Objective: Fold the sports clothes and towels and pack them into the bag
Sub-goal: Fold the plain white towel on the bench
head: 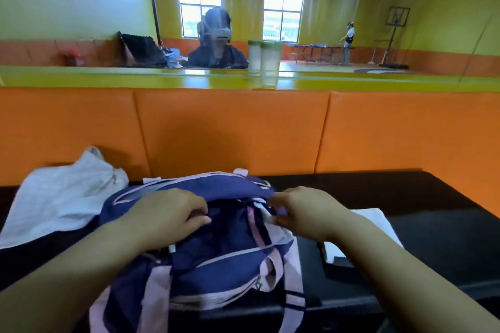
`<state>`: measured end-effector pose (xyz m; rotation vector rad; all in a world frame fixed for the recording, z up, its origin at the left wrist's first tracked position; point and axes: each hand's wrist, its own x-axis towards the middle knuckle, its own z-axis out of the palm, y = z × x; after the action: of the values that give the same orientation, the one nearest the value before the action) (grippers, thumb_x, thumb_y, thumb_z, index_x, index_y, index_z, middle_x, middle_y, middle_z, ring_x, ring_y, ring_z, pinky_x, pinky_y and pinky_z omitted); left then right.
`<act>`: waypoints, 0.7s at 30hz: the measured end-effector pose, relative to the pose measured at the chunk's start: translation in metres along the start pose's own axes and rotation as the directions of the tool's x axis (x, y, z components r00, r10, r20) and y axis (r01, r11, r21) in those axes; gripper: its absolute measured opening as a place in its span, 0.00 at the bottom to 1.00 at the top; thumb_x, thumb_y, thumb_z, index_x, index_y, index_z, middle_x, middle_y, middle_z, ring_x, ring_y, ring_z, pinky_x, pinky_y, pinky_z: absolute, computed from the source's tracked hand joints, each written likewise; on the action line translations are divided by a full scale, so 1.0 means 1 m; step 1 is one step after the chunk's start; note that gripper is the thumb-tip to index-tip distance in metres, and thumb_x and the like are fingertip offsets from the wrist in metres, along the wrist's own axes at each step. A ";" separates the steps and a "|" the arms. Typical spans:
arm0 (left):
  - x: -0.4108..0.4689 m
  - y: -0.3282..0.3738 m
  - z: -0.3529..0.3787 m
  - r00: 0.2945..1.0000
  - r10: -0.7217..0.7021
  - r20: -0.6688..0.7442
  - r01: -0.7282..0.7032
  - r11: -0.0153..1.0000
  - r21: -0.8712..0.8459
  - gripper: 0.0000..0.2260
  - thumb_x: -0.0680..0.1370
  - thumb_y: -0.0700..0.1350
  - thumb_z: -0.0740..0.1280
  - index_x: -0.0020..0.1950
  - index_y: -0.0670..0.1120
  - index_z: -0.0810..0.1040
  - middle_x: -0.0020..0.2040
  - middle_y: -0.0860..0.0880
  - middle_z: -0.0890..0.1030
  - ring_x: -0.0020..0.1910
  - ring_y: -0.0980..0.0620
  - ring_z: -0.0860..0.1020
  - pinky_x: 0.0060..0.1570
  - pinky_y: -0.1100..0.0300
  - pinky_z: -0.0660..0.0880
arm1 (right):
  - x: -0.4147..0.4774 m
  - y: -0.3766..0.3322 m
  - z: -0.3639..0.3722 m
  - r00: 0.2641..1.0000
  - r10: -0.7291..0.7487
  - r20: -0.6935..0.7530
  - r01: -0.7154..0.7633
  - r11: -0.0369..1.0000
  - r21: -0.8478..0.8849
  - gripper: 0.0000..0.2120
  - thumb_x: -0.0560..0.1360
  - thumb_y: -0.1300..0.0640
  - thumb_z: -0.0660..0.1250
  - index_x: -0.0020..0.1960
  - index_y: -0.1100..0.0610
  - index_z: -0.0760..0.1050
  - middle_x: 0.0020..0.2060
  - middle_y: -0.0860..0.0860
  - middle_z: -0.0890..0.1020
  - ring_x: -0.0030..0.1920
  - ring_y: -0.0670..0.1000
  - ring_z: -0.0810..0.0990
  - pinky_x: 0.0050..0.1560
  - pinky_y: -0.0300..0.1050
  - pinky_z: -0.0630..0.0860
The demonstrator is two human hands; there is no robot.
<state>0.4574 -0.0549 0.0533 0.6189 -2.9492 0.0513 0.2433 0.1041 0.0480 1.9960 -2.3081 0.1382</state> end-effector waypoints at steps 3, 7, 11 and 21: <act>-0.044 -0.044 -0.002 0.995 -0.104 0.004 0.104 0.994 0.029 0.12 0.77 0.61 0.58 0.53 0.58 0.77 0.51 0.62 0.79 0.51 0.62 0.75 0.45 0.61 0.73 | 0.028 -0.049 0.003 0.994 -0.108 -0.033 0.109 0.993 0.037 0.14 0.77 0.42 0.60 0.59 0.47 0.72 0.54 0.48 0.79 0.55 0.53 0.76 0.47 0.47 0.72; -0.096 -0.101 0.004 0.962 -0.263 0.074 0.260 0.964 0.054 0.13 0.77 0.63 0.58 0.50 0.58 0.76 0.47 0.59 0.79 0.47 0.60 0.76 0.44 0.60 0.74 | 0.067 -0.112 0.011 0.963 -0.267 -0.040 0.269 0.962 0.046 0.15 0.77 0.44 0.59 0.60 0.48 0.72 0.55 0.50 0.79 0.57 0.54 0.76 0.48 0.48 0.72; -0.133 -0.149 0.017 0.909 -0.391 0.145 0.390 0.920 0.032 0.12 0.77 0.62 0.58 0.46 0.56 0.75 0.42 0.58 0.78 0.42 0.59 0.75 0.39 0.62 0.71 | 0.107 -0.165 0.014 0.915 -0.401 -0.035 0.402 0.914 0.048 0.15 0.78 0.43 0.59 0.61 0.48 0.72 0.57 0.50 0.78 0.58 0.54 0.74 0.46 0.47 0.68; -0.148 -0.250 0.060 0.808 -0.570 0.149 0.584 0.809 -0.069 0.06 0.77 0.61 0.60 0.43 0.61 0.71 0.47 0.57 0.78 0.45 0.59 0.75 0.41 0.66 0.71 | 0.233 -0.229 0.037 0.870 -0.492 0.025 0.491 0.871 0.028 0.15 0.77 0.43 0.58 0.60 0.48 0.71 0.52 0.50 0.79 0.52 0.55 0.77 0.45 0.49 0.74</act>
<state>0.6855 -0.2280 -0.0243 1.5185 -2.7003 -0.2188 0.4358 -0.1622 0.0427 2.5335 -1.7348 0.0924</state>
